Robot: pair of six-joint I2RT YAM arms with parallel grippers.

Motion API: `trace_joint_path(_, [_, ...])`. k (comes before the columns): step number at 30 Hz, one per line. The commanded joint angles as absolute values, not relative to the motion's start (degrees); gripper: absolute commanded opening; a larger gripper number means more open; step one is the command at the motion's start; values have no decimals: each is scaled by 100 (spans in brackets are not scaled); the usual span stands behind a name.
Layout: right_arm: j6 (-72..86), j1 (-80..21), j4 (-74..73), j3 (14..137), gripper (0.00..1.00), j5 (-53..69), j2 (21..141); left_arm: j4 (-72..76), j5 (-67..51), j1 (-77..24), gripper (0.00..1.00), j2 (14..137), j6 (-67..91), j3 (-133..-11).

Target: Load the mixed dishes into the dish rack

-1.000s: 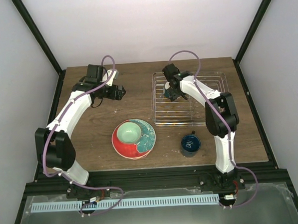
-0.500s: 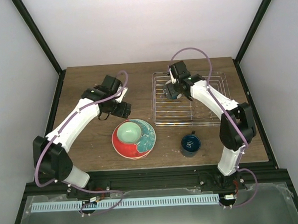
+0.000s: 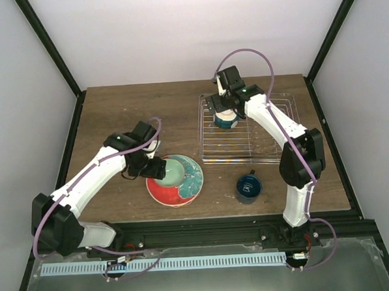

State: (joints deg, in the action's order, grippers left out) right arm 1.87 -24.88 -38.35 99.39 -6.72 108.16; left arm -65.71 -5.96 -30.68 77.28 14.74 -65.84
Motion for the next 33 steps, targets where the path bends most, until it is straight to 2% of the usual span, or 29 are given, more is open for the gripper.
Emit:
trace_joint_path(1, [379, -2479, -3993, 10080, 98, -543, 10701, -6536, -721, -3097, 81, 7659, 1758, -6332])
trace_joint_path(10, [407, -2479, -3973, 9583, 98, -756, 10216, -5923, -525, -3088, 80, 8113, 1476, -6069])
trace_joint_path(14, [414, -2475, -3980, 9400, 98, -870, 10073, -5744, -459, -3094, 75, 8367, 1300, -6069])
trace_joint_path(22, [394, -2470, -3916, 9329, 94, -925, 9958, -5491, -493, -3097, 39, 8544, 1108, -5949])
trace_joint_path(31, [465, -2440, -3874, 9361, 93, -552, 9885, -5273, -844, -3094, 10, 8479, 1038, -5875])
trace_joint_path(33, [494, -2399, -3861, 9345, 93, -288, 9837, -5301, -1000, -3090, 0, 8408, 1049, -5907])
